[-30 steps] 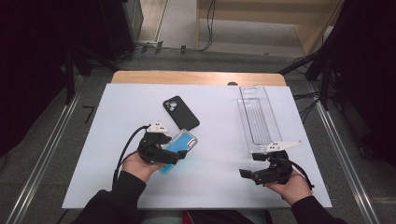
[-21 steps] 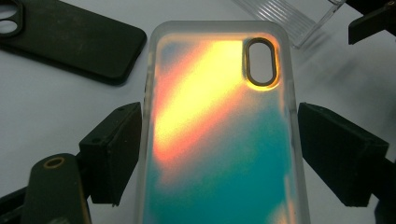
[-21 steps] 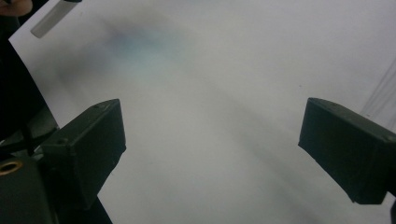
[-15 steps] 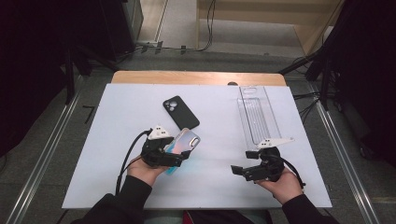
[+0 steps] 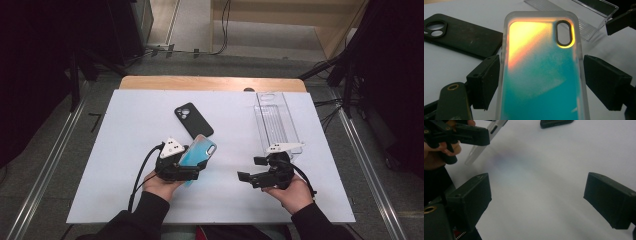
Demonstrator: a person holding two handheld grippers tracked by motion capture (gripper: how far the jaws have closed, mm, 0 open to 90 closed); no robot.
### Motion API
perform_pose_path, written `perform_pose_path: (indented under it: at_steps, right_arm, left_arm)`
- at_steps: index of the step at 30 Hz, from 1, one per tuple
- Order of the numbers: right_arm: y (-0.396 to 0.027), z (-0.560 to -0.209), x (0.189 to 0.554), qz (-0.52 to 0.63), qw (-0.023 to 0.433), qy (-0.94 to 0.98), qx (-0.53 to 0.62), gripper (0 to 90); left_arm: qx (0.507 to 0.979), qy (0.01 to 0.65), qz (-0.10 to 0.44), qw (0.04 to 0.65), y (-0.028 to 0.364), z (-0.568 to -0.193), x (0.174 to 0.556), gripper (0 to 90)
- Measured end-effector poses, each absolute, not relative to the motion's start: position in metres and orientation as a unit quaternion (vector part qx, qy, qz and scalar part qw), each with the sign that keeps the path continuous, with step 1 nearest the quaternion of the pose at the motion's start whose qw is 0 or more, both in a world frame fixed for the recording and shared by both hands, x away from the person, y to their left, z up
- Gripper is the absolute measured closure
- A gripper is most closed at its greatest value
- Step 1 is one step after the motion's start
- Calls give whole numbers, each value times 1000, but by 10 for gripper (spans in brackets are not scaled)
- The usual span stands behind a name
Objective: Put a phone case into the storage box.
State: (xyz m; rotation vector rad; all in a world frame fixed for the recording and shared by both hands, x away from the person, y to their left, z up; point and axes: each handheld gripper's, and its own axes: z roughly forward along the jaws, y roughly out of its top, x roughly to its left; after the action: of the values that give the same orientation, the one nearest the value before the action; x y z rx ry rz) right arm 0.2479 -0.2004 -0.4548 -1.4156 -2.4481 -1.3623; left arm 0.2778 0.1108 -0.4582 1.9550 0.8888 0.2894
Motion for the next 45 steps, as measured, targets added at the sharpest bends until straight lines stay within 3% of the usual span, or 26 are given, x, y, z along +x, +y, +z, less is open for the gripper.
perform_pose_path:
  at_steps: [14, 34, 36, 41, 45]
  right_arm:
    - [-180, -444, 261, -450, 2, -769, -454, 64]
    - [-152, -424, 280, -490, 8, -745, -453, 67]
    - [-150, -423, 281, -490, 10, -746, -451, 168]
    - [-145, -422, 287, -494, 21, -740, -456, 175]
    - [-145, -423, 291, -499, 41, -727, -470, 248]
  left_arm:
    - [783, 356, 161, 485, 104, -460, 269, 170]
    - [758, 352, 181, 519, 99, -462, 259, 170]
    - [757, 353, 181, 519, 98, -463, 258, 170]
    - [753, 350, 189, 524, 98, -462, 256, 170]
    - [752, 350, 189, 526, 97, -462, 255, 170]
